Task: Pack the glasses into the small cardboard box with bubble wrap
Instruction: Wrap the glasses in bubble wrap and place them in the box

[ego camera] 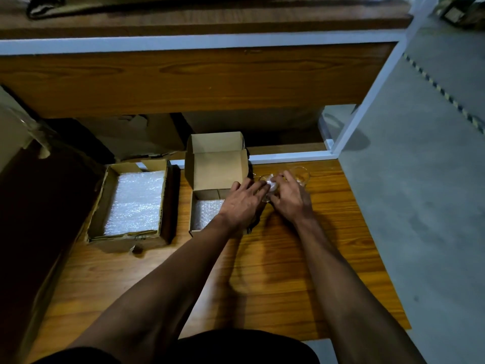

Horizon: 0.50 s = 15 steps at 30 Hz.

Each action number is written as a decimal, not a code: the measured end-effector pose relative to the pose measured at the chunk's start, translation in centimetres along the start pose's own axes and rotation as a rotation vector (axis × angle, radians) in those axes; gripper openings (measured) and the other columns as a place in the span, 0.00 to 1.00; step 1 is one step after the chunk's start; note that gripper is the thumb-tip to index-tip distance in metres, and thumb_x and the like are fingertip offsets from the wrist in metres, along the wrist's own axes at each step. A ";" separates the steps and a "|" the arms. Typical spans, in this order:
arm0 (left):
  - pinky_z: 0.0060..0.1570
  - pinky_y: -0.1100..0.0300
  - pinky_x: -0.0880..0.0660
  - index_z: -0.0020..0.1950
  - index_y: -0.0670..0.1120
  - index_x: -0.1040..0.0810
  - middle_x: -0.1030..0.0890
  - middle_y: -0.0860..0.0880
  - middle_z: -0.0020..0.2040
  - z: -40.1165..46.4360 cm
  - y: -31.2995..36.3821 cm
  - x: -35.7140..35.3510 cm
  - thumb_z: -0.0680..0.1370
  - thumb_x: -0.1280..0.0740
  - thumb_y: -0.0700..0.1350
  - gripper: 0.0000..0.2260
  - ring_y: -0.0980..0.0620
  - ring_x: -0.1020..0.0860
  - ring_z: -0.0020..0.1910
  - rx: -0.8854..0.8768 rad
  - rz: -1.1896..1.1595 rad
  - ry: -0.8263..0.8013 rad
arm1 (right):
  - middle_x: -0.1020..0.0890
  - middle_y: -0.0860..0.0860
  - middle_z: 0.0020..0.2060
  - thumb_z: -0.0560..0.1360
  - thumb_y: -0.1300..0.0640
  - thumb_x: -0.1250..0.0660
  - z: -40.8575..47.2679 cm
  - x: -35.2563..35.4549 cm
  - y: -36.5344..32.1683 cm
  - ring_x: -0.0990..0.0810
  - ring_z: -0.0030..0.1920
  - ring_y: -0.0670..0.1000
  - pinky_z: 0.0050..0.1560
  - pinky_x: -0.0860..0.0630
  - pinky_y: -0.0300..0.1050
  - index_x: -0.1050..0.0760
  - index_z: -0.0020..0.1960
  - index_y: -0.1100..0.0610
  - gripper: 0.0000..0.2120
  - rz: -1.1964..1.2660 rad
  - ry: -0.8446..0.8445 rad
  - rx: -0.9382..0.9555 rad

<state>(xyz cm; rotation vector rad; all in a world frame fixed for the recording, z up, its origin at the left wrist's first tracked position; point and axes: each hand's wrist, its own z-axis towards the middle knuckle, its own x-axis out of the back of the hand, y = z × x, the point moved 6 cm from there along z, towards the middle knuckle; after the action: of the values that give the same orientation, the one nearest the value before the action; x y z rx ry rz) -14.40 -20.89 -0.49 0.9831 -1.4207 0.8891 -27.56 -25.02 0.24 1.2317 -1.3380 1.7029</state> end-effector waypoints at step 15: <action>0.61 0.47 0.33 0.77 0.47 0.32 0.29 0.46 0.72 -0.4 0.4 0.0 0.78 0.29 0.55 0.30 0.44 0.32 0.68 -0.016 0.019 0.109 | 0.24 0.54 0.62 0.75 0.58 0.22 -1.7 -0.7 0.0 0.20 0.56 0.55 0.42 0.17 0.47 0.21 0.62 0.56 0.18 -0.101 0.120 0.097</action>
<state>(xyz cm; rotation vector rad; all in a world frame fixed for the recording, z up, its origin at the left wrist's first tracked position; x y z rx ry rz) -14.64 -20.34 -0.42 0.8972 -1.3450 0.9301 -27.76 -23.38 -0.46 1.2095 -1.1166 1.7579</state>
